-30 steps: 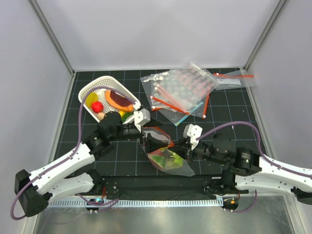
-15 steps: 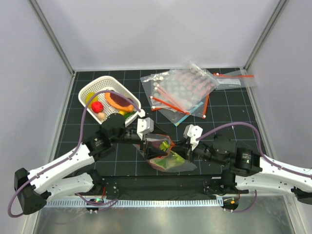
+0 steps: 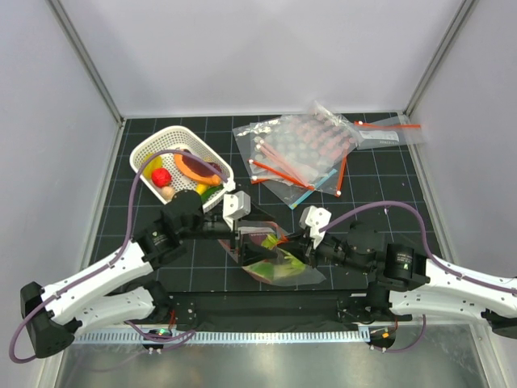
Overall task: Place the food in the zip-top bag and seal the zipper
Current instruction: Zip the zipper food storage bag at the center of the board.
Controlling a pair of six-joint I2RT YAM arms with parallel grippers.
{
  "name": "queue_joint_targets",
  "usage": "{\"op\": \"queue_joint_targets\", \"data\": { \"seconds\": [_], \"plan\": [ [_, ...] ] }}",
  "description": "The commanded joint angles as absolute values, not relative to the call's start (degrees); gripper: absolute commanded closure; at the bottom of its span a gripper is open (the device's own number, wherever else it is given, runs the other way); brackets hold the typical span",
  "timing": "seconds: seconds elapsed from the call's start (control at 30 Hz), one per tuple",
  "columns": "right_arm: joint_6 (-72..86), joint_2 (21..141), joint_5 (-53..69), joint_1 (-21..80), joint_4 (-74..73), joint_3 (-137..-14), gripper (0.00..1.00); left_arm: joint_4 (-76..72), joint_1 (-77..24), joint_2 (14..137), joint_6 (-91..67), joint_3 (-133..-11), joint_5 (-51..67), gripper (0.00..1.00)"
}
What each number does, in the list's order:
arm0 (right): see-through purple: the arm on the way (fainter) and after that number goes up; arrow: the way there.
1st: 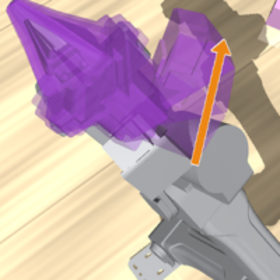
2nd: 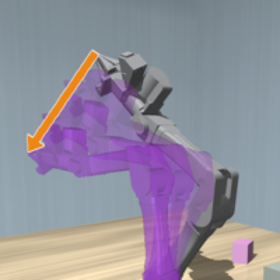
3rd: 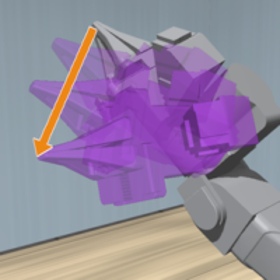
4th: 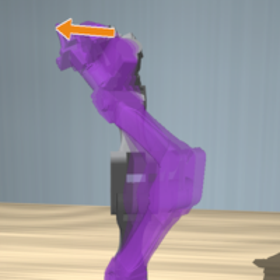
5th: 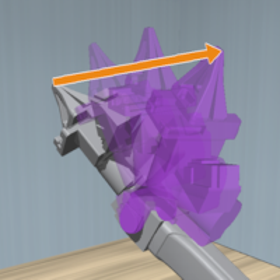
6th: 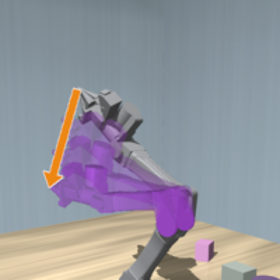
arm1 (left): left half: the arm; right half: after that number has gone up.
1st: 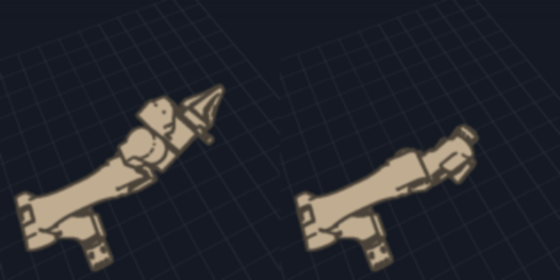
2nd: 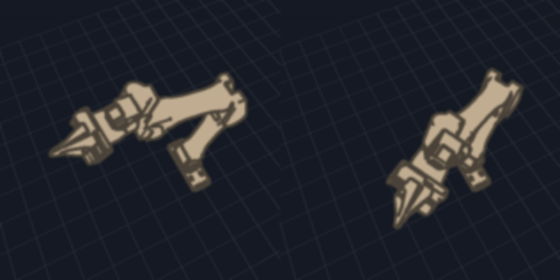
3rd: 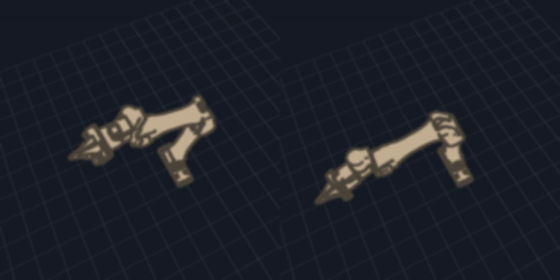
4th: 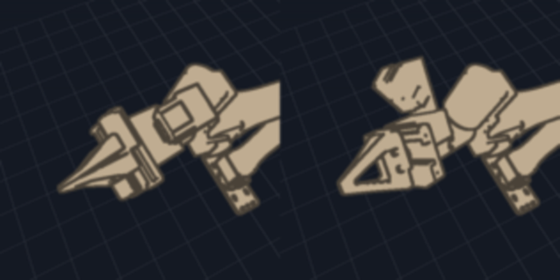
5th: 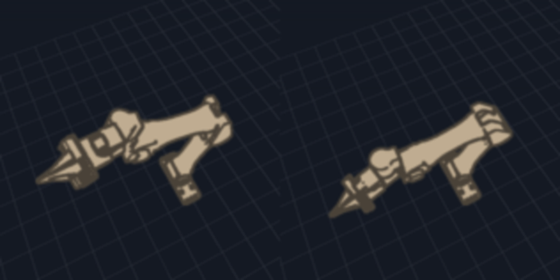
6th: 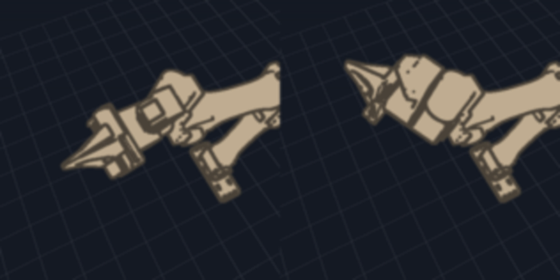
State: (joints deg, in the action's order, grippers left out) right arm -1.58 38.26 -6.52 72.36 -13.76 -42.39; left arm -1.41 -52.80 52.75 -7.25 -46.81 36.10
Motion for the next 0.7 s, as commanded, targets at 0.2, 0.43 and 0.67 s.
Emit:
{"op": "queue_joint_targets", "data": {
  "seconds": [0.2, 0.43, 0.67],
  "plan": [
    [-1.85, 36.21, -5.19, 72.25, -11.34, -42.28, 0.99, 5.27, -56.34, 54.40, 1.22, -50.80, 29.09, 0.03],
    [-1.67, 36.74, -5.01, 72.25, -11.51, -42.45, 0.99, 6.50, -56.60, 54.76, 2.99, -50.80, 28.39, 0.57],
    [-1.23, 37.88, -4.83, 72.25, -10.55, -42.36, 0.95, 5.89, -57.04, 54.40, 2.72, -50.71, 28.48, 1.00]
  ]
}}
